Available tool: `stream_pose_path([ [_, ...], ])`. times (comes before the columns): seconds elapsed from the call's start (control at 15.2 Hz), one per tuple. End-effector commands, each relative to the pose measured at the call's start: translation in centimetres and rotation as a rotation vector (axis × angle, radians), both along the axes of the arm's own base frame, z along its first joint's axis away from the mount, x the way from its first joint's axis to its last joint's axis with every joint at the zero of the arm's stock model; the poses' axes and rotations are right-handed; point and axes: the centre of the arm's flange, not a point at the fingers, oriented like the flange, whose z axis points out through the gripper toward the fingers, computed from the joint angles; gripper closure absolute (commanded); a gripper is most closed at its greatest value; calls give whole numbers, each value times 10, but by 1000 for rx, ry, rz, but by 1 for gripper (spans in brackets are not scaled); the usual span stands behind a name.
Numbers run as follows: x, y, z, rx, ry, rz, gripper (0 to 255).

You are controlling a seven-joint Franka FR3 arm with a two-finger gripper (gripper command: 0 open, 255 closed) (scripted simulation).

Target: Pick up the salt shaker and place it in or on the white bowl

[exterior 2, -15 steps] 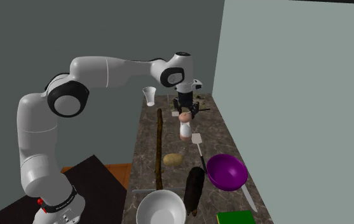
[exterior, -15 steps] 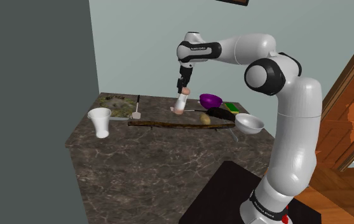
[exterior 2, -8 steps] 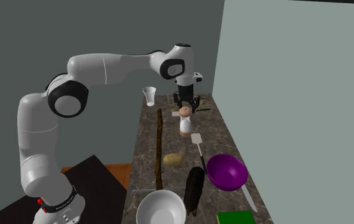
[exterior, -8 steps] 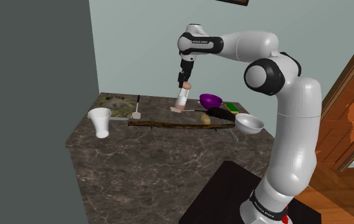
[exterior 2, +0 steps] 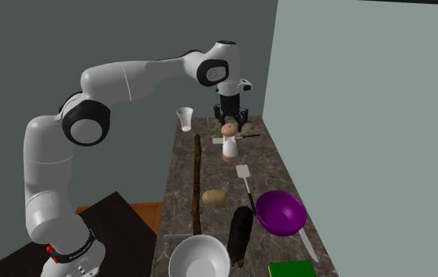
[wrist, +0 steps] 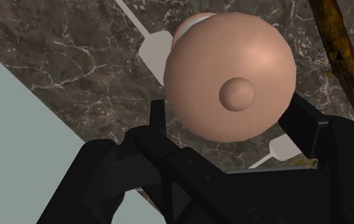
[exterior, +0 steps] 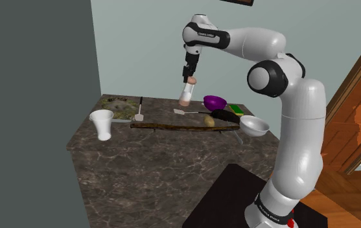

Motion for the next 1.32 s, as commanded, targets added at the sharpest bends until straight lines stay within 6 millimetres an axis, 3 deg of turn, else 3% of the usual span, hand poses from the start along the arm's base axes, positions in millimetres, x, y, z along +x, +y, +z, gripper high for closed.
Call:
stream_pose_path([
  [0.0,0,0,11,0,0,0,255],
  [0.46,0,0,43,0,0,0,255],
  [1.25,-137,-76,67,0,0,0,255],
])
